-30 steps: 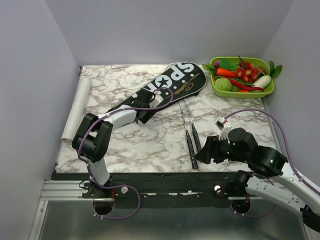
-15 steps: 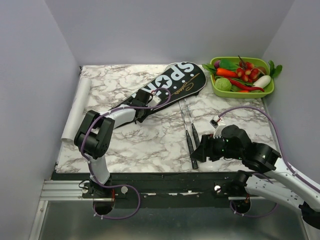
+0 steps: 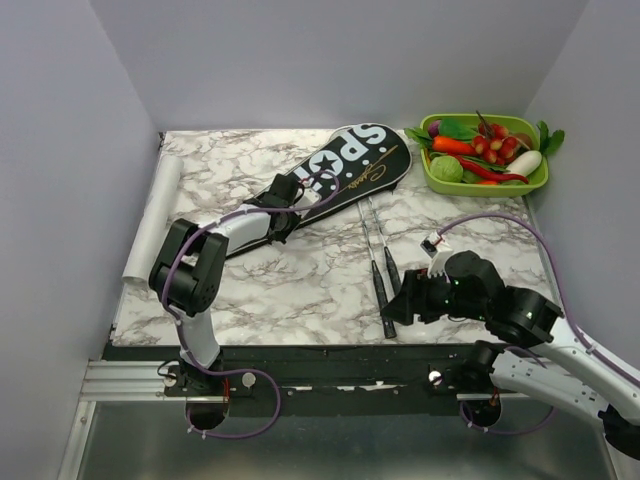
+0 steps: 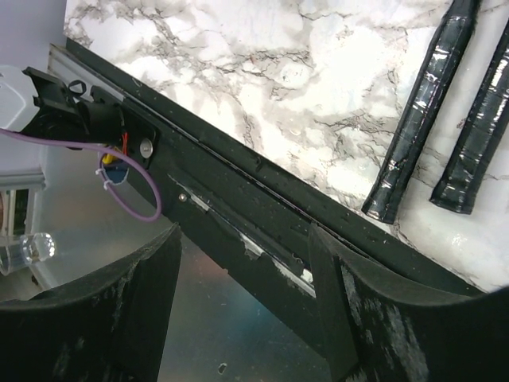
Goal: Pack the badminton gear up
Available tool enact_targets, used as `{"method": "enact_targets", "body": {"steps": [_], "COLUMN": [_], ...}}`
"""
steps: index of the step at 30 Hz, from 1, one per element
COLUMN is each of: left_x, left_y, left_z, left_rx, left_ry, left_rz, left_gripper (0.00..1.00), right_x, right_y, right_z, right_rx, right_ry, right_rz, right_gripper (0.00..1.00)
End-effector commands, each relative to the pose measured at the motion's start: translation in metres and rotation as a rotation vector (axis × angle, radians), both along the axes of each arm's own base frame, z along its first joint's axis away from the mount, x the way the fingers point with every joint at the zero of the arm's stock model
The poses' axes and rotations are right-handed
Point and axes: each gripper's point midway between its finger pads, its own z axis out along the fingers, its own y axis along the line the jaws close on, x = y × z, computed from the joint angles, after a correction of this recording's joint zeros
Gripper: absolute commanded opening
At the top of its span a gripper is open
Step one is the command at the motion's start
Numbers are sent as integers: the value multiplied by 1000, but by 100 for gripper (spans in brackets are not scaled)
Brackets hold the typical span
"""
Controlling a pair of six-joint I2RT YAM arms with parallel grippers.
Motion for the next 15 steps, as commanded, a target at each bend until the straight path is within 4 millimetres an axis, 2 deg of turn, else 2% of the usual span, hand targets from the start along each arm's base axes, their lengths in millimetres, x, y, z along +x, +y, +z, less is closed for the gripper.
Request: {"method": "enact_targets", "body": {"steps": [1, 5, 6, 12, 14, 15], "left_x": [-22, -45, -56, -107, -123, -134], "left_y": [-15, -32, -41, -85, -108, -112], "left_z": [28, 55, 64, 87, 96, 96], "left_rx": [-108, -227, -289, -495, -579, -602], "left_ry": [72, 100, 116, 189, 212, 228], "left_rz": [42, 67, 67, 26, 1, -8], "left_gripper": [0, 0, 0, 0, 0, 0], "right_x": [2, 5, 8, 18, 20, 28], "right_y": [-3, -5, -6, -8, -5, -6], "right_z": [-5, -12, -13, -21, -22, -24], "right_rx": [-19, -39, -45, -92, -98, -118], "right_ry": [-18, -16, -22, -29, -22, -31], "right_rz": [-7, -23, -34, -73, -74, -104], "right_gripper": [73, 73, 73, 73, 73, 73]}}
